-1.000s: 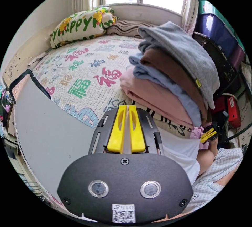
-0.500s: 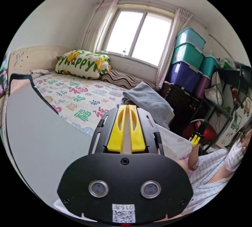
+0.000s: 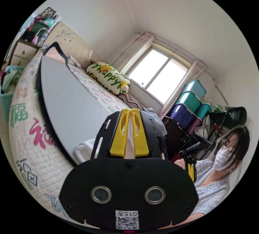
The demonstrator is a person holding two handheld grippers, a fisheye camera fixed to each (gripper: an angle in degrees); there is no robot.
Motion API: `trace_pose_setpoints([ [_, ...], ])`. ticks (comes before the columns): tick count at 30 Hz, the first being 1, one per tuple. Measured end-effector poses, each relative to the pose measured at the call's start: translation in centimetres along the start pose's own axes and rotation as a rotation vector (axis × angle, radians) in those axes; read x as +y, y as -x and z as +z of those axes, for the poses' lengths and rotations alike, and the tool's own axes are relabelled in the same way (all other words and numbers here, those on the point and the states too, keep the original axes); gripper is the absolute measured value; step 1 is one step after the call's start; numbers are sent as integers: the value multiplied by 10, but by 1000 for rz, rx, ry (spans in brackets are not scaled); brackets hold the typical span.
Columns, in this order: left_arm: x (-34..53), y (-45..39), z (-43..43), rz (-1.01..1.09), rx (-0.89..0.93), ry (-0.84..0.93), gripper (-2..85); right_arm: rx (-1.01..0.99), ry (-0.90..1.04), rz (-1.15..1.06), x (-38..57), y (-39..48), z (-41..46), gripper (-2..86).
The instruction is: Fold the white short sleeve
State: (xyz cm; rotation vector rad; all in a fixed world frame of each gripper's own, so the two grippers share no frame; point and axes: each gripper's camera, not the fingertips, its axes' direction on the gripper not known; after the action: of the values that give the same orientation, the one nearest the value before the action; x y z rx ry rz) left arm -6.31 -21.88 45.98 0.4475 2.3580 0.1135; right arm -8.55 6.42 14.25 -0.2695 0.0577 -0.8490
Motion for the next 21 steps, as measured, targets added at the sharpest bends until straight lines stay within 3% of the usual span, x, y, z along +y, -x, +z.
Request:
trace_pose_setpoints([
  [6, 49, 97, -23, -264, -136, 75, -7, -37, 136, 76, -7, -40, 89, -2],
  [8, 59, 116, -37, -354, -81, -29, -8, -72, 183, 80, -6, -47, 111, -1],
  [12, 60, 114, -40, -349, -98, -26, -6, -10, 258, 35, -4, -47, 134, 3],
  [18, 46, 68, -9, -186, -191, 248, 36, 73, 224, 7, 8, -55, 137, 3],
  [21, 46, 49, 13, -139, -282, 328, 64, -34, 251, 39, 7, -72, 158, -3],
])
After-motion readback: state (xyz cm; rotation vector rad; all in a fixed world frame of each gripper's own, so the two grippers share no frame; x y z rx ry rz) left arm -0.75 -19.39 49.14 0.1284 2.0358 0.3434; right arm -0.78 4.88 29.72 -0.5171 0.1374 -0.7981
